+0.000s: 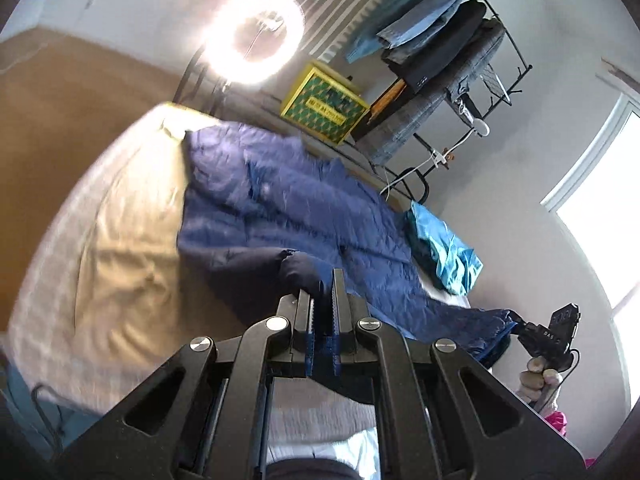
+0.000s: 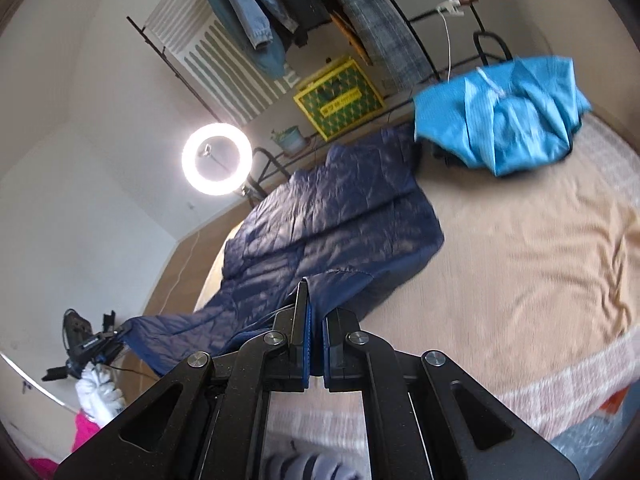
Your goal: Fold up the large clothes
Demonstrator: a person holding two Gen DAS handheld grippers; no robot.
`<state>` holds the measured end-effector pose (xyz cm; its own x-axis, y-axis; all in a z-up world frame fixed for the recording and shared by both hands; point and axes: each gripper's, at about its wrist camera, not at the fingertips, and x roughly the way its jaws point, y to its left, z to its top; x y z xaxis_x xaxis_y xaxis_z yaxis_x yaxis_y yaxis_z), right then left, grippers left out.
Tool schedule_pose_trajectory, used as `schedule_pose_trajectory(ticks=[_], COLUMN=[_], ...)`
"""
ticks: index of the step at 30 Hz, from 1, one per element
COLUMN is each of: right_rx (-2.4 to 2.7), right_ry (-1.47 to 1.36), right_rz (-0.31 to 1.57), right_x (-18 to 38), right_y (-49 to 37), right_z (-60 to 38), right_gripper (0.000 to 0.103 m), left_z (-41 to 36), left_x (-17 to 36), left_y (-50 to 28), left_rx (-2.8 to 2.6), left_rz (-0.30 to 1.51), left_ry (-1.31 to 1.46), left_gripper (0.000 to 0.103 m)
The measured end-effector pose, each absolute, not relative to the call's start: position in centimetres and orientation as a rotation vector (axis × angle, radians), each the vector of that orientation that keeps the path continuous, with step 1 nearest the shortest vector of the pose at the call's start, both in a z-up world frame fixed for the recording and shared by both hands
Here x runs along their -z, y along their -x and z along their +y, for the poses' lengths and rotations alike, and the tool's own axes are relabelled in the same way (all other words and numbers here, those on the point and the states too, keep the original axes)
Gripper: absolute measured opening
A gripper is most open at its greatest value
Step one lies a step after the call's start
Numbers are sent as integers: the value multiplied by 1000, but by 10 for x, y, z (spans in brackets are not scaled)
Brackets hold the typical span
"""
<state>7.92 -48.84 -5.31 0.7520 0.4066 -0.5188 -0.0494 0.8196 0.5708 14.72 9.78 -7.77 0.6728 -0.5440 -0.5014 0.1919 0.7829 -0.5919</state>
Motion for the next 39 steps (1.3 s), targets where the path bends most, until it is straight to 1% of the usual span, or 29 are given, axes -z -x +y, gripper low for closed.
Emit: schedule_pose_trajectory(ticks=[5,9,13,17,24,30,35,38,39], right_rx=[-223,-193,-154,-114,-34,8,24,6,-11], right_ry=[-530,-493,-425,-370,-313,-257,-186,-174,-176], right_rz=[634,624,633,650,728,816,901,937,950], right_x=[29,11,2,5,43,91,136,156,161], right_y=[-109,-150,-202,-257,-363,-437,-477,-490,-494], right_z=[-483,-479,-473,-470,-470,-466,-460,-463,-465], right_gripper=[3,3,3,2,2,2,2,2,2], left_z=[93,89,84,75,59,43,35,37,39], left_x=[54,41,37,43,73,130,180,200,204], left_y=[-192,-235,-283,-339,-436,-509,-548,-565,-570], left_rx=[404,367,327,285,221,173,152,170,171], left_rz=[694,676,674,690,741,842,914,955,966], left_ry=[483,457,433,405,362,325,314,336,350], left_gripper=[4,4,4,4,4,4,4,4,7])
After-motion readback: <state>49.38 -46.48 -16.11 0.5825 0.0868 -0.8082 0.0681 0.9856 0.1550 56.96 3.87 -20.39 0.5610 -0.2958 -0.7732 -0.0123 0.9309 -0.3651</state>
